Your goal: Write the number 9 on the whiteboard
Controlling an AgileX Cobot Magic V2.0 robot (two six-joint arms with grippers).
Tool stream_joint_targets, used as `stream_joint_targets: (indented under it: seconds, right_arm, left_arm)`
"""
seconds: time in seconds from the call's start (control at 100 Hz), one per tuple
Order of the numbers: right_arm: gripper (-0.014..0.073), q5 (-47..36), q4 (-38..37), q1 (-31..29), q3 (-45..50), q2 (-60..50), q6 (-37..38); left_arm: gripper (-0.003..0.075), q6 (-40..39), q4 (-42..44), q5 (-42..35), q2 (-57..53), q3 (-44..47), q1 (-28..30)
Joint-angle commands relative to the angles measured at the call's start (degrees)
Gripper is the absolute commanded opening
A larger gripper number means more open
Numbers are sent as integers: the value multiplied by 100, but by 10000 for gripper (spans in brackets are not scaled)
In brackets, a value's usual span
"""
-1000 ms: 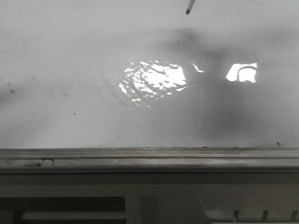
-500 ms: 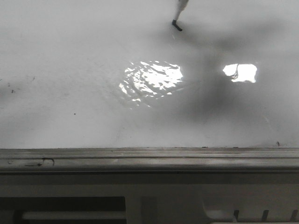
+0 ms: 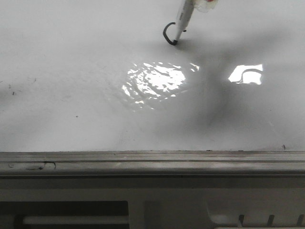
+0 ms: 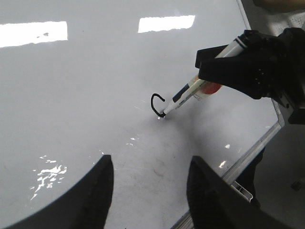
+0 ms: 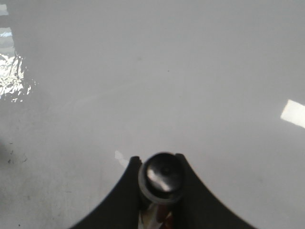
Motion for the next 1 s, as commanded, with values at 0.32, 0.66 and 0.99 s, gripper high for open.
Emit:
stream_joint_targets:
  seconds: [0.32, 0.66, 0.99]
  right_arm:
    - [-74, 382, -85, -422, -727, -58, -226]
    - [-74, 1885, 502, 63, 13, -58, -226]
    - [-74, 905, 502, 338, 153, -235, -226]
  left_arm:
    - [314, -66, -318, 29, -15, -153, 26]
    - [314, -66, -318, 29, -15, -143, 26]
    - [314, -66, -307, 40, -15, -143, 26]
